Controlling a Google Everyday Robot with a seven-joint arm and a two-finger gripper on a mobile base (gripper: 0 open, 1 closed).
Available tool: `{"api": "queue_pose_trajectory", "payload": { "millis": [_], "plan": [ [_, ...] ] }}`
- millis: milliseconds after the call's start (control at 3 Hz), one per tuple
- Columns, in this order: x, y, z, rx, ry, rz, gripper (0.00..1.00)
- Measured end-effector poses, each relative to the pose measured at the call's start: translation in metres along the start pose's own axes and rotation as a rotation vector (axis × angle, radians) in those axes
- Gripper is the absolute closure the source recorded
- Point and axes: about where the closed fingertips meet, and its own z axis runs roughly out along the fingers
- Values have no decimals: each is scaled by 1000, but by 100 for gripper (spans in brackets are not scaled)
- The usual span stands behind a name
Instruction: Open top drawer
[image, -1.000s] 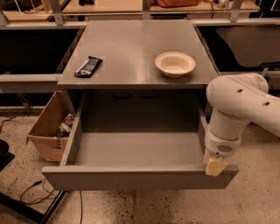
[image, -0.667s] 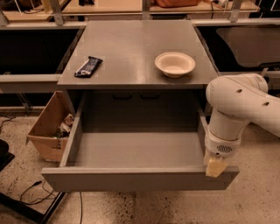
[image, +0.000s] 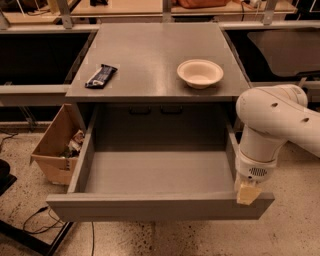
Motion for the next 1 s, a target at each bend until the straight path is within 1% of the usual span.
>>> {"api": "queue_pose_trajectory", "payload": {
  "millis": [333, 1000],
  "plan": [
    [4, 5, 3, -16, 8, 6, 84],
    [4, 5, 3, -16, 8, 6, 38]
  ]
}}
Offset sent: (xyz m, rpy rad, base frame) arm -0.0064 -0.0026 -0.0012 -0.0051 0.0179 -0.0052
